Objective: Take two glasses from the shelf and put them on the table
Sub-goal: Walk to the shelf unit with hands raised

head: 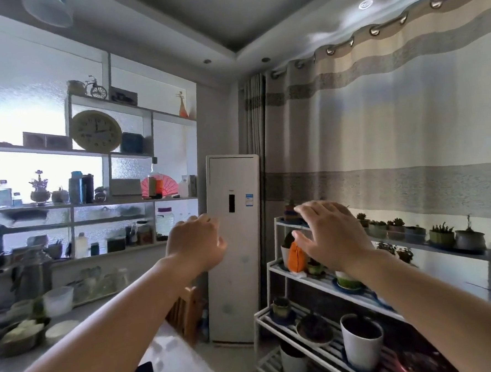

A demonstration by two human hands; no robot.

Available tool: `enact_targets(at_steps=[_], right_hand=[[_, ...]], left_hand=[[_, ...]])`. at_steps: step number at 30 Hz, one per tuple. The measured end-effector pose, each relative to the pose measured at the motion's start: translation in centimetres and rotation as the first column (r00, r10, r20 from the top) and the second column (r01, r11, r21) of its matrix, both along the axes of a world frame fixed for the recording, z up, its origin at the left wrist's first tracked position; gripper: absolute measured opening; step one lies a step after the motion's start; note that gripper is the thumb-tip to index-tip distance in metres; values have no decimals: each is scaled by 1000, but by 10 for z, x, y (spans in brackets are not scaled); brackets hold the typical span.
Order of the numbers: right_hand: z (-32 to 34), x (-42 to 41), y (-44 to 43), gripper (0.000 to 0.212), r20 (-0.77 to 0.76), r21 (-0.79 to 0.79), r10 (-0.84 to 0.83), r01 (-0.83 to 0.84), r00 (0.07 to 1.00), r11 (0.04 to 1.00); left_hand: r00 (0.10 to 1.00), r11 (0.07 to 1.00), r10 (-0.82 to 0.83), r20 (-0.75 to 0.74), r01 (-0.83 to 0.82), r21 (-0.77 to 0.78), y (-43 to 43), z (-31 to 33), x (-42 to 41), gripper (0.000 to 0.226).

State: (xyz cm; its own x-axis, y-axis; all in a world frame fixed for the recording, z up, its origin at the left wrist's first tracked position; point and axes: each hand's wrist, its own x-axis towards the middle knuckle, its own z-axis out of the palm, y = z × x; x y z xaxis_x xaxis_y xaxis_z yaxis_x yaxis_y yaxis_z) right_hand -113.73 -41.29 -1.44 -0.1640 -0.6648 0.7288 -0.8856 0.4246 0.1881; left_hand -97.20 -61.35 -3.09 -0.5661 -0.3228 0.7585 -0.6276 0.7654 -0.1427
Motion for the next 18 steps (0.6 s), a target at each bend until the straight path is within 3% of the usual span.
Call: enact_targets(at_steps=[13,18], right_hand=[[-24,-187,-169,58,102,43,160,-165,982,985],[-12,-250,-210,59,66,44,203,-206,977,978]], left_hand=[[984,984,175,13,-176,36,-130,-22,-159,27],[978,975,210,0,-209,76,-169,-14,-212,32]])
